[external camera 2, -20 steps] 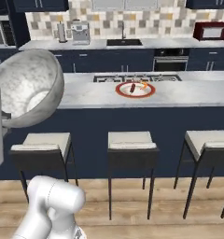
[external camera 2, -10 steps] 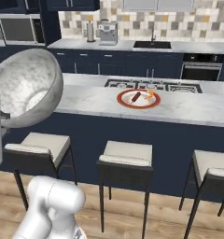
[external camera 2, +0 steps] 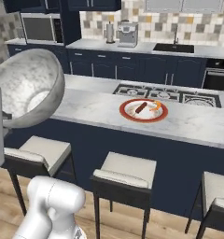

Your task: Take the smaller bowl and place it next to the appetizer plate on the dining counter , and place the larger bowl next to the plate with cooked food.

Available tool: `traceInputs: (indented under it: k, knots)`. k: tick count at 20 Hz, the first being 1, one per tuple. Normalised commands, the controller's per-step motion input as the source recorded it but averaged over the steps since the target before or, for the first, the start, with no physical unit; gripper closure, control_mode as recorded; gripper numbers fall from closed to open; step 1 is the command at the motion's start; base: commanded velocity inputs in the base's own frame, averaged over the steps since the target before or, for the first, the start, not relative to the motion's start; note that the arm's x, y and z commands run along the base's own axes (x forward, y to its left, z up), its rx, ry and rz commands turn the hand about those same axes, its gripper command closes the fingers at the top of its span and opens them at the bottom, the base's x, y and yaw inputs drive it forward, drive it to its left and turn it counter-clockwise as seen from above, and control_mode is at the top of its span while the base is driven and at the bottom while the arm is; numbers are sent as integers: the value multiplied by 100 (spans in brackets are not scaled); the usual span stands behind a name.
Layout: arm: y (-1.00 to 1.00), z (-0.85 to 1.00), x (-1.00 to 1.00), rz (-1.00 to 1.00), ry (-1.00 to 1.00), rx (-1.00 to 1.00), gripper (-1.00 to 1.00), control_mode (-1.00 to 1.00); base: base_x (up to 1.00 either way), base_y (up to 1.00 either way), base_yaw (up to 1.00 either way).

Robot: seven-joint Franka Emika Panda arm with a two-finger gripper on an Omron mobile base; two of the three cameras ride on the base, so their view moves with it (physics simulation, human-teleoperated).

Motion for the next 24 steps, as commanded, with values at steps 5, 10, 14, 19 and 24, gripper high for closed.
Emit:
traceInputs:
  k: [5,10,14,19,24]
  knots:
    - [0,0,0,0,0,0,100,100,45,-43,24]
    - [-7,0,3,4,0,2,100,-100,27,-35,19]
    - [-25,0,34,4,2,6,100,-100,0,0,0]
    - [-8,0,75,0,20,3,100,-100,0,0,0]
    - [-2,-4,97,5,39,0,100,-100,0,0,0]
